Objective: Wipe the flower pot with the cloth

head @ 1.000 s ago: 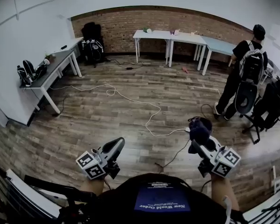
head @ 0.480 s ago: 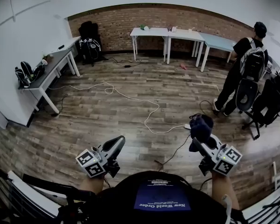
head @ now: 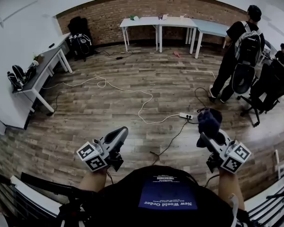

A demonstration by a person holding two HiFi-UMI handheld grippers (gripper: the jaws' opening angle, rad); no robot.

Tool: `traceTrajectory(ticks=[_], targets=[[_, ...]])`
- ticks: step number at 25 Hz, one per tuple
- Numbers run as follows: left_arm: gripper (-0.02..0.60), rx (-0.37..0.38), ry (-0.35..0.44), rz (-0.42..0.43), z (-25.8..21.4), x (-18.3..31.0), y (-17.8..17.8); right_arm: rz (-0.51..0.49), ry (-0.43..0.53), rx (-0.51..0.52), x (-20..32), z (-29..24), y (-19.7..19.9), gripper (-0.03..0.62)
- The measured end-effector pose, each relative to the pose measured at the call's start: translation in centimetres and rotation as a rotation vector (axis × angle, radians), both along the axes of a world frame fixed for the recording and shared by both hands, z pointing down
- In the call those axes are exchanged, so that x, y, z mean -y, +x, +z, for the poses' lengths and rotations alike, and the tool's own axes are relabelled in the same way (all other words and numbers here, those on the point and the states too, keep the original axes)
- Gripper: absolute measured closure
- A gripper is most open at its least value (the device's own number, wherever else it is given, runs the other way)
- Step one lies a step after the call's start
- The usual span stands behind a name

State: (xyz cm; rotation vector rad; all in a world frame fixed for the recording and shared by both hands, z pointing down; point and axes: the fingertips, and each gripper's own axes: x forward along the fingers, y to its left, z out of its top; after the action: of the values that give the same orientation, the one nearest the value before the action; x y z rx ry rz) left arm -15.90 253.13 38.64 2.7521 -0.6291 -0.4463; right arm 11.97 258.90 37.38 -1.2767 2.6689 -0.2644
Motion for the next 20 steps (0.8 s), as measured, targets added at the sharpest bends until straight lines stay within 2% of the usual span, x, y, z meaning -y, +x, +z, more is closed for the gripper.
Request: traceTrajectory(ticks=[5, 9, 13, 20], targets=[[0.578, -0.018, -0.016, 0.035, 0.2, -0.8, 5.6, 0.025, -0.016, -0.013, -1.7, 0.5, 5.3, 0.480], [0.578, 0.010, -0.031, 0.059, 0.7, -1.1, 8.6, 0.036, -0.026, 0.010, -1.6, 1.4, 8.2, 0.480], [0.578, 0.032, -0.037, 0.045, 0.9, -0.1, 8.5, 0.017, -0.033, 0.034, 0.0, 2.5, 8.1, 0.480], [0.578, 0.017, -0.037, 0.003, 0.5, 5.5, 6.3, -0.036, -0.047, 0.028, 6.8, 2.5, 5.8, 0.480]])
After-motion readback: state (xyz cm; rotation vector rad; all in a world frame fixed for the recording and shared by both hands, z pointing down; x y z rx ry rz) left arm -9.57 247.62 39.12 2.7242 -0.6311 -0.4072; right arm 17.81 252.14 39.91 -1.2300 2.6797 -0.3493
